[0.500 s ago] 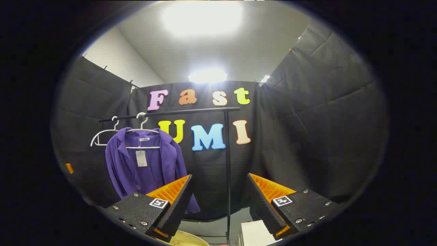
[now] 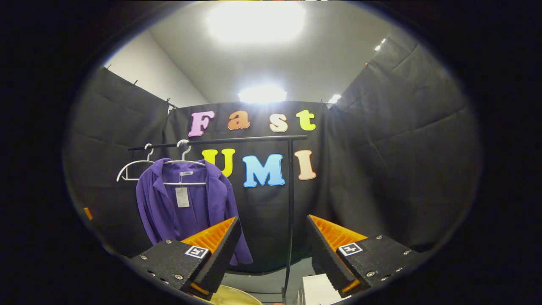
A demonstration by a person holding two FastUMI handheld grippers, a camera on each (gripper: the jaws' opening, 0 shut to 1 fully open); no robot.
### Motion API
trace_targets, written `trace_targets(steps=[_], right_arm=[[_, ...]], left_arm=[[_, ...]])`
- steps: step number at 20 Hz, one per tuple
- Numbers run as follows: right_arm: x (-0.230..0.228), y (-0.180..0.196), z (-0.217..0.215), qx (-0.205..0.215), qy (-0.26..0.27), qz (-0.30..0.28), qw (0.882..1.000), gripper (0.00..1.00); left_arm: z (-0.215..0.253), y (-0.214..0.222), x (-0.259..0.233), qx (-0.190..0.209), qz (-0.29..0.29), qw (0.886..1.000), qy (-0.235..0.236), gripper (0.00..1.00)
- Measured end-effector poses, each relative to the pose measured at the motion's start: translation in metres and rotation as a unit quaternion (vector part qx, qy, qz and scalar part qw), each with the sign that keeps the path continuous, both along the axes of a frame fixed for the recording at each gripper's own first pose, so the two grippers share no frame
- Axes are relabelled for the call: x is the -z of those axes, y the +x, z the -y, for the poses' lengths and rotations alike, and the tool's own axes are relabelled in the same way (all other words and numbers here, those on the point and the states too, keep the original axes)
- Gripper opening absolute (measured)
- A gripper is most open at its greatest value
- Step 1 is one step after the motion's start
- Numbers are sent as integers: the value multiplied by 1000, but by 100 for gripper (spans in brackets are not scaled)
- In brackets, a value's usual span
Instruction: Grasp the clothes on the hanger with both hands and then place them into the laundry hamper below.
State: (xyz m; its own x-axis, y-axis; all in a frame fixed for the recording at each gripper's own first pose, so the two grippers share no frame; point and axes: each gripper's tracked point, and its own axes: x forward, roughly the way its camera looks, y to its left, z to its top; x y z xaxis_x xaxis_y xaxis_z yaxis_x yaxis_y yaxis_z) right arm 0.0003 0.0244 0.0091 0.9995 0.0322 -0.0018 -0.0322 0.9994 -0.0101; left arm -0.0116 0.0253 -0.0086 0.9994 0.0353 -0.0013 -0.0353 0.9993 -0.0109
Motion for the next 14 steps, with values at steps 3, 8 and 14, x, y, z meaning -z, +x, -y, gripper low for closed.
trace_targets(steps=[3,8,14], right_arm=[[-4,3,-12,-10,-2,2,1000,95],[-7,6,-36,-31,-7,-5,999,95],[-20,28,-63,-58,-18,-10,998,95]], left_arm=[[-10,-4,-1,-8,3,1000,-1,98],[-23,0,1,-19,1,1000,-3,98],[-9,24,1,-11,-8,1000,0,100]])
